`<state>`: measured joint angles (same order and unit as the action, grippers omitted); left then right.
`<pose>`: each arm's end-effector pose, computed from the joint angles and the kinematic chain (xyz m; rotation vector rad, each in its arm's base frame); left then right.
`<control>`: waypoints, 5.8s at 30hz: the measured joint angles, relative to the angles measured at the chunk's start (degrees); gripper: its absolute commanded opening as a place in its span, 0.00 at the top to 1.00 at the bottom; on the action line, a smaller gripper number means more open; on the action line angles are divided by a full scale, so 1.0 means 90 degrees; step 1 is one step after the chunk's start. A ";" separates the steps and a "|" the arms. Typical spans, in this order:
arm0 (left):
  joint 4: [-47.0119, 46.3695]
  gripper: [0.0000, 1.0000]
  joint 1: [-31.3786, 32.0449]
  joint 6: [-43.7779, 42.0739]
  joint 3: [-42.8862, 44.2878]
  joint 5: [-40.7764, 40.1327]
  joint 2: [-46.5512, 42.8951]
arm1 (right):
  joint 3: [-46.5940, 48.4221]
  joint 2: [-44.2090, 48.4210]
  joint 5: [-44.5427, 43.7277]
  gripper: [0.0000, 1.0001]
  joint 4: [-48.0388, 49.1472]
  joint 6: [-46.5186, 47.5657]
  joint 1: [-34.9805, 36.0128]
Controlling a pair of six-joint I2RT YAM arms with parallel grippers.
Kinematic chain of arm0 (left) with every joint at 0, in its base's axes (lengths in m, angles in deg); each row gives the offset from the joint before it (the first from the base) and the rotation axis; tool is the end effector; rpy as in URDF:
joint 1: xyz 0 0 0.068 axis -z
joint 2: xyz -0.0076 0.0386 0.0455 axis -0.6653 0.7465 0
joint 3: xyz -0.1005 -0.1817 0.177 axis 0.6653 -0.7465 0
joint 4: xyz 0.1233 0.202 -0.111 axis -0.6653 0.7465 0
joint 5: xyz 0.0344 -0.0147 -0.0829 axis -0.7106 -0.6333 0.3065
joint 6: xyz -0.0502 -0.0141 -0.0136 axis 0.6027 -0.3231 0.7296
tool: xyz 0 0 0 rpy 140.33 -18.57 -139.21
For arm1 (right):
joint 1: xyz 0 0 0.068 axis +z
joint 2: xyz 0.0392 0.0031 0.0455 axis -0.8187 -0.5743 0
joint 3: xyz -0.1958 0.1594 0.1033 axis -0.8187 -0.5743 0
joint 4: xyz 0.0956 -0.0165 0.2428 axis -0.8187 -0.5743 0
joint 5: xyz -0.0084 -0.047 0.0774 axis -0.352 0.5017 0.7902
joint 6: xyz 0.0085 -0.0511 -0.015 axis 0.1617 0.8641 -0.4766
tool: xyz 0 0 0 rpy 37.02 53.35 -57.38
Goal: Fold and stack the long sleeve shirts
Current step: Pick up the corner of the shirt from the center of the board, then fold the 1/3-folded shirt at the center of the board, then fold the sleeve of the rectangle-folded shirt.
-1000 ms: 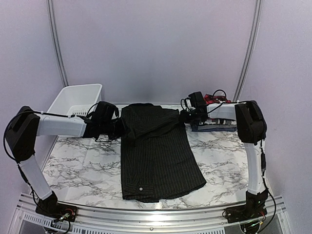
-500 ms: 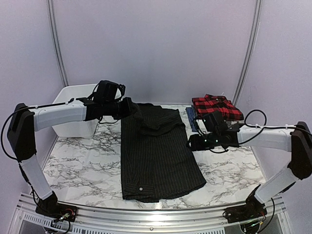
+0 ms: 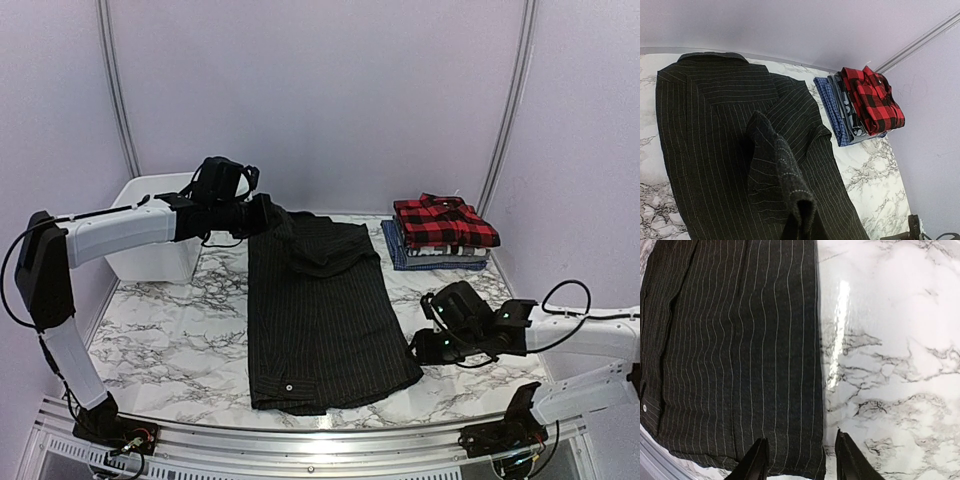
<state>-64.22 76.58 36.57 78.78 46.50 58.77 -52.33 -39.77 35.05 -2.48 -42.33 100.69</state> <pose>0.3429 -0.2439 0.3022 0.0679 2.0951 -0.8869 0.1410 0.1412 0.1794 -0.0944 2.6322 0.4712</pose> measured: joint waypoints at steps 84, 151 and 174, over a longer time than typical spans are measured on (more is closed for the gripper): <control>0.1749 1.00 -0.1894 -0.1853 0.3009 -0.0721 -0.0442 | 0.2822 -0.3407 0.1117 1.00 0.0318 0.0459 0.2540; 0.1035 1.00 -0.0644 -0.2181 0.1173 0.3611 -0.0180 | 0.2526 -0.2144 0.1591 0.55 0.1683 0.0804 0.0714; 0.1144 1.00 0.1265 -0.2106 -0.1015 0.4818 0.0078 | 0.2140 -0.1877 0.0962 0.53 0.1583 0.1530 -0.0721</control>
<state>-53.93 87.97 17.62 69.64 89.87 59.47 -33.07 -56.66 43.70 11.77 -28.56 94.19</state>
